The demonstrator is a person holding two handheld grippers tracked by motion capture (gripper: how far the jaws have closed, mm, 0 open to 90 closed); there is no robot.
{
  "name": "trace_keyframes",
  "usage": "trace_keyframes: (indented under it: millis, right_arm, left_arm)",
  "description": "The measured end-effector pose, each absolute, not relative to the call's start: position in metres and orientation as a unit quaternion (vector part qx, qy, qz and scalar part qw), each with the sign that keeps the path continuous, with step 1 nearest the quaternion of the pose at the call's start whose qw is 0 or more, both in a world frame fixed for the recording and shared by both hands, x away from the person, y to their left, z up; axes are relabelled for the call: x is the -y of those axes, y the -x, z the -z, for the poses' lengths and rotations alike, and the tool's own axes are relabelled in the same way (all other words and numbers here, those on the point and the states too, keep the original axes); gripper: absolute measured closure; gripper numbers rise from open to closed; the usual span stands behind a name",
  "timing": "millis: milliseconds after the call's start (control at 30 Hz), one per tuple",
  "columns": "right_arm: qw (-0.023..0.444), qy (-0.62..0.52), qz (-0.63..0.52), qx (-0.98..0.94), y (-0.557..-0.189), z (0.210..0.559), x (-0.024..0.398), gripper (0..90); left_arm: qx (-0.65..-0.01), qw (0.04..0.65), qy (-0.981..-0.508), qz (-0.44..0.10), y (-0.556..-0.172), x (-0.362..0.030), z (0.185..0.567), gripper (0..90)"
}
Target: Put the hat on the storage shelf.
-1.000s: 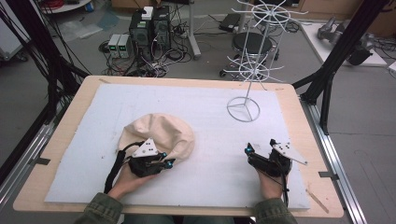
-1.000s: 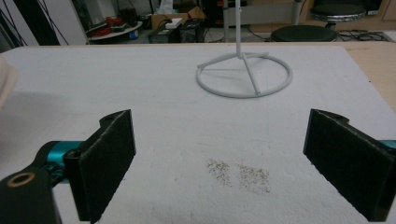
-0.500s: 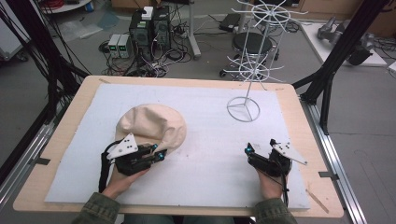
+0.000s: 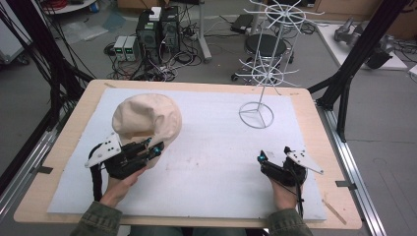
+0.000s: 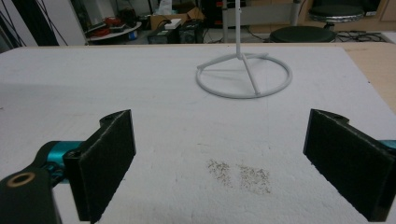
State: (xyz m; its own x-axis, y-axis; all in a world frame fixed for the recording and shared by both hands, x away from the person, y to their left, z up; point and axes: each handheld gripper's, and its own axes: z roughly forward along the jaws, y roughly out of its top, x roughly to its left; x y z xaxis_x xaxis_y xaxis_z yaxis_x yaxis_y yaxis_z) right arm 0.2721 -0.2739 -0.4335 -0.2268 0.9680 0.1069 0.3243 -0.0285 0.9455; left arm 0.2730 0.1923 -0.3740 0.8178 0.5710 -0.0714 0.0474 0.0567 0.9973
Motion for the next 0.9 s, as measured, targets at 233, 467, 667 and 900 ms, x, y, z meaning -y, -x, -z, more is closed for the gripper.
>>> trace_keyframes:
  millis: [233, 467, 667, 900]
  right_arm:
    - [0.332, -0.53, -0.482, -0.613, -0.273, 0.434, 0.271, 8.0]
    - [0.331, -0.532, -0.485, -0.611, -0.275, 0.434, 0.272, 8.0]
    - [0.315, -0.535, -0.492, -0.61, -0.281, 0.436, 0.271, 8.0]
    - [0.312, -0.533, -0.495, -0.611, -0.283, 0.437, 0.269, 8.0]
  left_arm:
    - [-0.227, 0.708, -0.635, -0.211, -0.277, -0.192, 0.358, 80.0]
    - [-0.212, 0.716, -0.627, -0.224, -0.282, -0.184, 0.338, 80.0]
    - [-0.193, 0.723, -0.62, -0.235, -0.288, -0.173, 0.315, 80.0]
    - [-0.175, 0.735, -0.61, -0.239, -0.304, -0.157, 0.291, 80.0]
